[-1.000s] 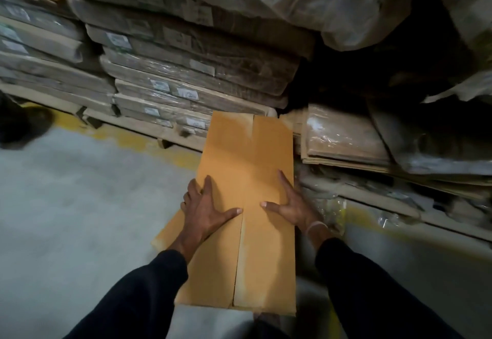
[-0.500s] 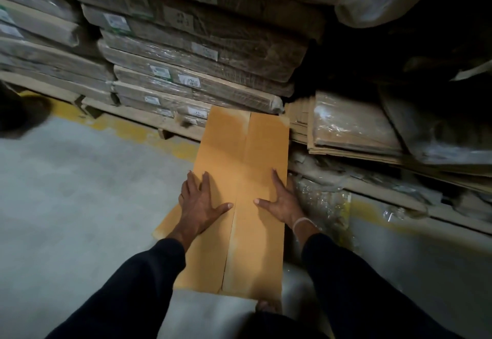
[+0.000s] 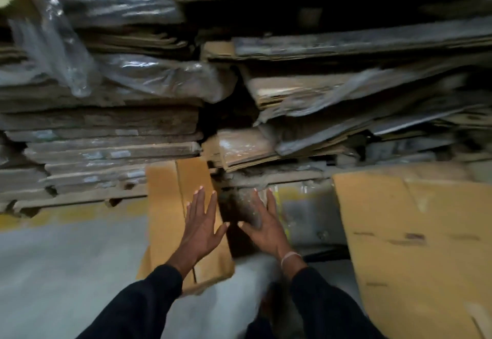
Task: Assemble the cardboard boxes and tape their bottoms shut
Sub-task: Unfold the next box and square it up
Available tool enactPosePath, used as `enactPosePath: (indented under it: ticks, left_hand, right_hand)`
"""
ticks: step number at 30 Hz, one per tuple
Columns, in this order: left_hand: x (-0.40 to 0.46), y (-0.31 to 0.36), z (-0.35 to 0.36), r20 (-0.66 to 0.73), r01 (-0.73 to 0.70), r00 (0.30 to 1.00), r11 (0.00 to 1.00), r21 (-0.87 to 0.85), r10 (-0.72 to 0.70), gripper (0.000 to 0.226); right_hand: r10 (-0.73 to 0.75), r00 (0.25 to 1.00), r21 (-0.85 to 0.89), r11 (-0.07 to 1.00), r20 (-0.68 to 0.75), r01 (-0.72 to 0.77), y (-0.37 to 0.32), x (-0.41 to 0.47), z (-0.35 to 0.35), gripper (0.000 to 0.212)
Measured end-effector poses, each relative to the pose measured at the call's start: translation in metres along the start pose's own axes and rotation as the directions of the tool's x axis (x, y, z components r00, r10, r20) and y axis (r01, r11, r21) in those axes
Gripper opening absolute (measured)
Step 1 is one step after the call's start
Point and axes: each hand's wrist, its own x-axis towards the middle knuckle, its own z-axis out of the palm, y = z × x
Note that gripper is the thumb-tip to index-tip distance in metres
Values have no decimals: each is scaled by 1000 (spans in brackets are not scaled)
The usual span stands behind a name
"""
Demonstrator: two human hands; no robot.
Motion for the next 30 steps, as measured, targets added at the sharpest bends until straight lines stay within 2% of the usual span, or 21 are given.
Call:
enactPosePath:
  ticks: [3, 6, 11, 13, 16, 20, 21, 24, 30]
  left_hand:
    - [5, 68, -7, 51, -179, 983, 984, 3, 178, 94]
    - [11, 137, 5, 89, -363, 928, 932, -20, 363, 95]
    - [8, 243, 61, 194, -506, 834, 856, -107, 517, 99]
    - [3, 284, 85, 269, -545, 784, 828, -132, 559, 99]
    - [-4, 335, 121, 383, -662, 652, 737, -133, 655, 93]
    - [-2, 382, 166, 542, -772, 485, 627, -105, 687, 95]
    - [1, 392, 174, 578, -788, 454, 608, -93, 678, 96]
    - [10, 419, 194, 676, -819, 393, 572, -51, 623, 96]
    - [29, 461, 226, 764, -854, 305, 518, -44, 568, 98]
  right_hand:
    - [22, 988, 35, 999, -150, -16, 11, -49, -60, 99]
    - [107, 949, 25, 994, -297, -104, 35, -93, -112, 98]
    - [331, 829, 209, 942, -451, -262, 99, -169, -170, 98]
    - [446, 760, 281, 894, -473, -350, 130, -196, -182, 97]
    - [628, 619, 364, 778, -471, -513, 181, -229, -192, 100]
    - [838, 459, 299, 538, -296, -788, 243, -257, -192, 110]
    - [852, 453, 269, 515, -262, -814, 253, -261, -189, 113]
    - [837, 487, 173, 533, -248, -828, 271, -266, -178, 119]
    - [793, 543, 146, 593, -276, -792, 295, -286, -200, 124]
